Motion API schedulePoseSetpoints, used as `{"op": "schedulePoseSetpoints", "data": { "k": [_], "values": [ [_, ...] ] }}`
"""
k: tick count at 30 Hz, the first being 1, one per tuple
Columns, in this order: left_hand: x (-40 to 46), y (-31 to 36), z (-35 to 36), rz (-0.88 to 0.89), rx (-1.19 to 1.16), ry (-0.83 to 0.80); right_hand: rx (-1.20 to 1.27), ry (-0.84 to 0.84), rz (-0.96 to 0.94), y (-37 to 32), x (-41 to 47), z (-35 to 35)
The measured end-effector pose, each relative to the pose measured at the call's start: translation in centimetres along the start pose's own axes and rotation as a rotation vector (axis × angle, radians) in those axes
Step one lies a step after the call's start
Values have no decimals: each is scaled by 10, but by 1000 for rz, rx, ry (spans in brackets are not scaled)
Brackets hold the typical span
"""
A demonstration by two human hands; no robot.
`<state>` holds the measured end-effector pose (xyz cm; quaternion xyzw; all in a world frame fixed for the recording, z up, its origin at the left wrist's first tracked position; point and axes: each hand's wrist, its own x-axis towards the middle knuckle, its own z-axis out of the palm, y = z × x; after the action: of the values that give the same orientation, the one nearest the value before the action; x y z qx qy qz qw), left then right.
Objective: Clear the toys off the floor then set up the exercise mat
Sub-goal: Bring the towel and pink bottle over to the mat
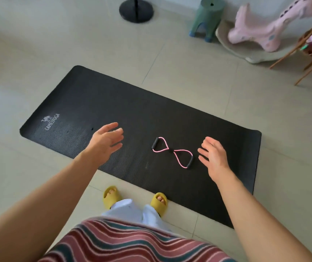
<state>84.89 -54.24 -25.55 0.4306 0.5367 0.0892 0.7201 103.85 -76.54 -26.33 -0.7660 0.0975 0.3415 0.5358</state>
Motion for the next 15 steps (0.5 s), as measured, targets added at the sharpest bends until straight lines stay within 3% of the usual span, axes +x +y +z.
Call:
{"op": "schedulePoseSetpoints", "data": {
  "k": [9, 15],
  "values": [
    [-44, -28, -78, 22, -215, 145, -153, -215, -73, -7, -35, 74],
    [-84, -52, -176, 50, -354, 261, -268, -363, -138, 5, -87, 155]
  ]
}}
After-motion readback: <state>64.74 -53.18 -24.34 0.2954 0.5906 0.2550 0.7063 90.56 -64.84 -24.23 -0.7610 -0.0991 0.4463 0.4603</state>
